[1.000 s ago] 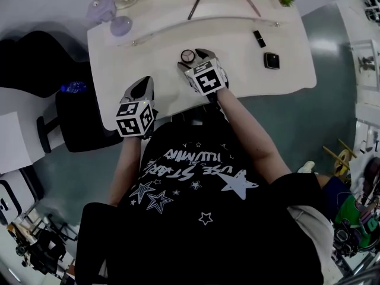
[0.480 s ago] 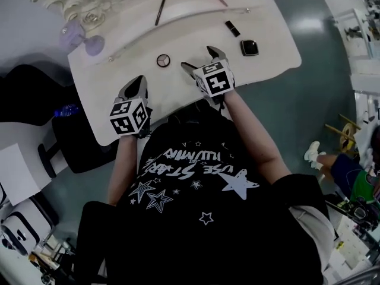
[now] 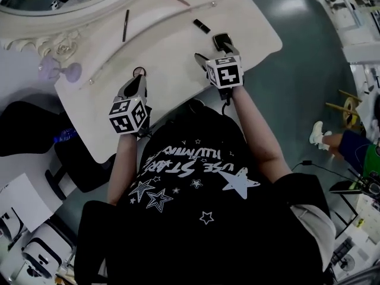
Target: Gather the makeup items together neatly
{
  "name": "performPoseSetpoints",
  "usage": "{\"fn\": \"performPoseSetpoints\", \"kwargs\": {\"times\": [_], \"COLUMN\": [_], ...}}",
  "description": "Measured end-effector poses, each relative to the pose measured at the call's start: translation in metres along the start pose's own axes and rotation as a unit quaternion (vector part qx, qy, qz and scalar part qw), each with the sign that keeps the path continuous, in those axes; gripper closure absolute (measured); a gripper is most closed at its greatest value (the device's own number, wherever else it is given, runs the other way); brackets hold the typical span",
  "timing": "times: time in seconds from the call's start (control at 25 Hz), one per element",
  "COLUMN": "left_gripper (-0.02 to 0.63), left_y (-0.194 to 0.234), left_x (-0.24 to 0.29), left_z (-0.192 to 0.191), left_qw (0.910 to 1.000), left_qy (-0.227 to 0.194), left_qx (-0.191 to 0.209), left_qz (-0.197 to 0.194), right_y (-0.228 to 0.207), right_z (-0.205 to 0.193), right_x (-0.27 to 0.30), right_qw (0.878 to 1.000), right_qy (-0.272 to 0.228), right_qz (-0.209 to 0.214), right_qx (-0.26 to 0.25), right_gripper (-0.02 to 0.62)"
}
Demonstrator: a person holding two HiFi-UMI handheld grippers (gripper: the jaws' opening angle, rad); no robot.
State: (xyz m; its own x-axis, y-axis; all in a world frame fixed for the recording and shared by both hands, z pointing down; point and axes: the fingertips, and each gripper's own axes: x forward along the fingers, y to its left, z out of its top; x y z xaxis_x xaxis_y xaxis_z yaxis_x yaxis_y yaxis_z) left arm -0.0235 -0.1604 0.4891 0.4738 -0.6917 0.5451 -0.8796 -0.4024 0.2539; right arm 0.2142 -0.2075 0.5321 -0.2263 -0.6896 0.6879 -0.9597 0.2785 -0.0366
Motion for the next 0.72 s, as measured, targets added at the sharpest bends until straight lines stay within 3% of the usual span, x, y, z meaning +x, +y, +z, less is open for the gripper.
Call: {"fn": "performPoseSetpoints", "kwargs": {"times": [0.28, 0.72], "left_gripper": [0.604, 0.604], "left_y": [-0.021, -0.028], "left_x": [0.021, 0.039], "left_z": [0.006, 0.01], "left_qw": [0.9999, 0.9995], "left_qy": [0.009, 0.021], "left_qx": [0.008, 0.004], "left_qz": [-0.003, 0.023], "right_y": [-0.054, -0.076], "right_z": [-0.003, -0.016], "right_x": [0.007, 0.044], "right_qw": [0.998, 0.997], "right_qy": [0.003, 0.038], "right_qz": [-0.048, -0.049], "right_qx": [0.035, 0.053], "right_gripper": [0.147, 0.166]}}
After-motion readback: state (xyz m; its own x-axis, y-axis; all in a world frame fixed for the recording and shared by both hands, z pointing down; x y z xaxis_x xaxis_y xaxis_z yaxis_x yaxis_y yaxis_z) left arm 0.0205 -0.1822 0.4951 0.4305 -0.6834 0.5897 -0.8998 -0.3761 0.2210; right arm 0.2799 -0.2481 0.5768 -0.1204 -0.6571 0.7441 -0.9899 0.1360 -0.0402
